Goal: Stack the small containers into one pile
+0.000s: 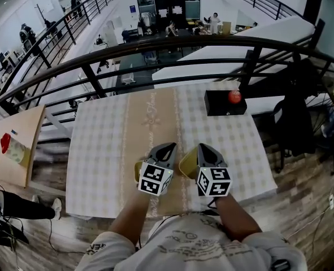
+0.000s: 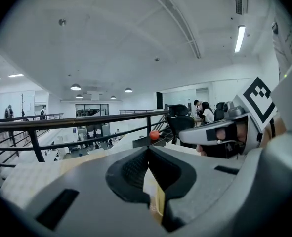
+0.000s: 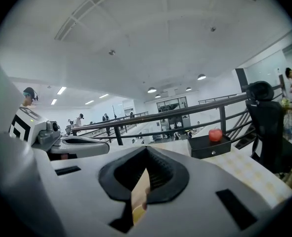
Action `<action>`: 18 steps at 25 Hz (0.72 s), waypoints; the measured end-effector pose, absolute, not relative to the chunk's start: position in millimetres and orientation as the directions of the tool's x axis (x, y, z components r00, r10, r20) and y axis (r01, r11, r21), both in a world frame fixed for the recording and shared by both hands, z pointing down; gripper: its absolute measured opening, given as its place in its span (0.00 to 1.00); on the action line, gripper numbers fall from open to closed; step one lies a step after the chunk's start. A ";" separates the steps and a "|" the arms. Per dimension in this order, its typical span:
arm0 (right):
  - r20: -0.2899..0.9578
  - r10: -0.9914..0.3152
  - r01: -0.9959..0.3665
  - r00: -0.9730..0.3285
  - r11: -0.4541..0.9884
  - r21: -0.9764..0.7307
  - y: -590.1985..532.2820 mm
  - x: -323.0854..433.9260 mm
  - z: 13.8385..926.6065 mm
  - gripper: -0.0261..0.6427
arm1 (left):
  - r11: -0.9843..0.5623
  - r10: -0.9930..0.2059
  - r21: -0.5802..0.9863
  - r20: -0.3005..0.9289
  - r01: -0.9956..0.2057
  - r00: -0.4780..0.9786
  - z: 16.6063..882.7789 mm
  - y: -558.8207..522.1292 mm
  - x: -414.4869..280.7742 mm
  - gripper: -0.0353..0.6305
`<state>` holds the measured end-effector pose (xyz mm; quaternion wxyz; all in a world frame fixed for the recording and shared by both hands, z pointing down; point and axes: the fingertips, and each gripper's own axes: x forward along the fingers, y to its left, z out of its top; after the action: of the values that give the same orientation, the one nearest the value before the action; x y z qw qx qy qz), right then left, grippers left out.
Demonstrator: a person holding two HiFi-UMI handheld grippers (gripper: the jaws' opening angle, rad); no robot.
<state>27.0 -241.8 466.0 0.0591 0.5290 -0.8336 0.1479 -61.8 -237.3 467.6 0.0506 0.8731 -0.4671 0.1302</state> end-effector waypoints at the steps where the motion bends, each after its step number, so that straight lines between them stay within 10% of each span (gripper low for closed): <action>1: 0.259 -0.866 -0.902 -0.427 0.390 -0.184 -242.4 30.9 468.1 0.04 | -0.560 -0.799 -0.032 0.285 -0.828 0.530 471.0 -239.2 -58.2 0.06; 18: 0.368 -0.887 -0.954 -0.279 0.211 -0.213 -243.8 117.8 518.9 0.04 | -0.671 -0.603 -0.050 0.618 -0.740 0.505 596.5 -262.4 14.3 0.13</action>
<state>117.8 -243.8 518.9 0.0829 0.5948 -0.7738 0.2011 14.3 -262.4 596.5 0.1111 0.8603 -0.3903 0.3086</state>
